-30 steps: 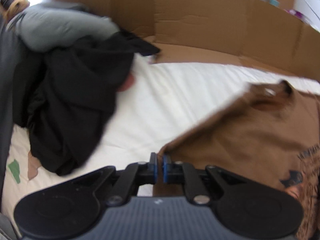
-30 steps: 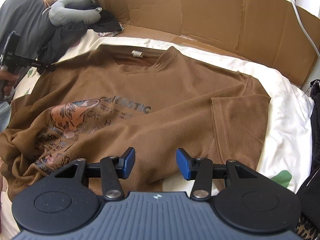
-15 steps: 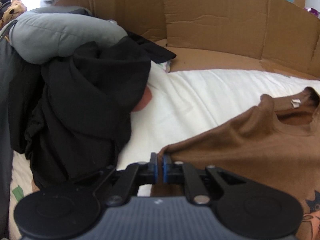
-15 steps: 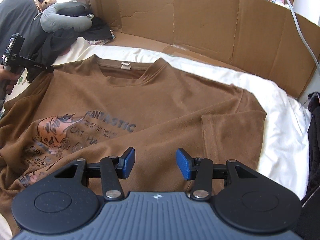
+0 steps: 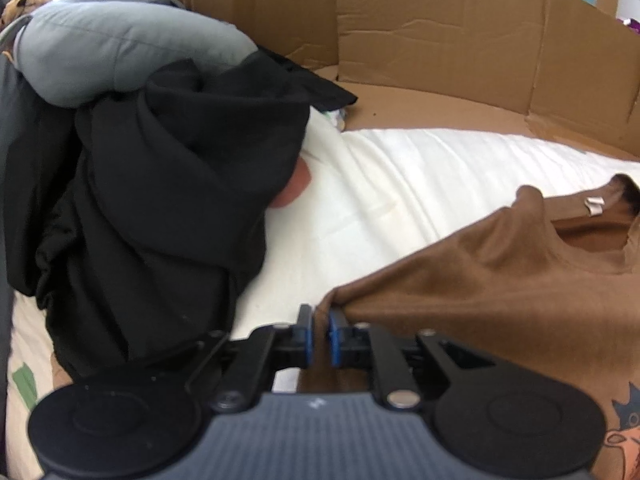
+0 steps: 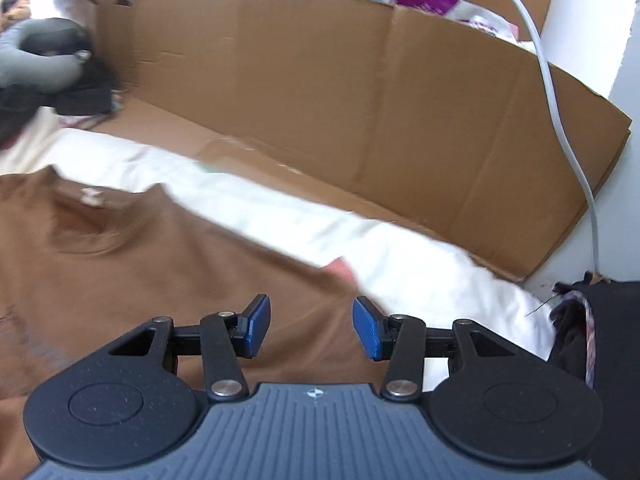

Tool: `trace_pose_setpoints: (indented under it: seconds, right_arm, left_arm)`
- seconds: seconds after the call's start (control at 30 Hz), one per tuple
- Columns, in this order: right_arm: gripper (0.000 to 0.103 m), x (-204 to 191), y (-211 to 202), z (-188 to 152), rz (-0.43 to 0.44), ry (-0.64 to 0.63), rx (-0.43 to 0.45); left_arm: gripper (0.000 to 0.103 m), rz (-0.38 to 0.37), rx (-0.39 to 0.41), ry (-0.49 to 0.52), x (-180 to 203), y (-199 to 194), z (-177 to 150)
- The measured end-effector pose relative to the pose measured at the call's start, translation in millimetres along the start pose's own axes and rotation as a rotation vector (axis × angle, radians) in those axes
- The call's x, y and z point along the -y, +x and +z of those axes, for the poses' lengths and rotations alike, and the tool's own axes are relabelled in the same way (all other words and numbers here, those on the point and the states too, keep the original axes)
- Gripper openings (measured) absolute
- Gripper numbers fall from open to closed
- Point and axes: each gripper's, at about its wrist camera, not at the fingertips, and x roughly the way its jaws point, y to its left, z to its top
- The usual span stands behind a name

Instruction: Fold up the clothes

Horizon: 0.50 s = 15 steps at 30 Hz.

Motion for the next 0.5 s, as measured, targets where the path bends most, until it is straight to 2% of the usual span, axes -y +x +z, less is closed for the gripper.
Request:
trace_pose_setpoints:
  seconds: [0.17, 0.23, 0.3, 0.33, 0.37, 0.4, 0.47, 0.5]
  right_arm:
    - [0.053, 10, 34, 6, -0.045, -0.017, -0.062]
    - [0.053, 9, 43, 7, -0.056, -0.026, -0.091]
    - [0.051, 8, 51, 6, -0.055, -0.056, -0.129]
    - [0.05, 9, 53, 7, -0.047, -0.061, -0.135]
    - [0.044, 9, 55, 7, -0.039, -0.067, -0.142]
    - [0.025, 9, 57, 7, -0.031, -0.072, -0.149]
    - [0.006, 9, 59, 11, -0.016, -0.072, -0.159]
    - [0.005, 8, 59, 13, -0.017, -0.076, -0.158]
  left_arm:
    - [0.046, -0.069, 0.022, -0.085, -6, 3, 0]
    - [0.049, -0.09, 0.023, -0.099, -6, 5, -1]
    - [0.049, -0.08, 0.013, -0.059, -1, 8, -1]
    - [0.046, -0.074, 0.006, -0.044, 0, 10, 0]
    - [0.027, -0.081, 0.001, -0.049, -1, 11, 1]
    - [0.01, -0.092, -0.008, -0.068, -4, 11, 3]
    - [0.006, -0.117, -0.02, -0.128, -13, 11, 6]
    - [0.006, -0.114, -0.013, -0.129, -14, 9, 6]
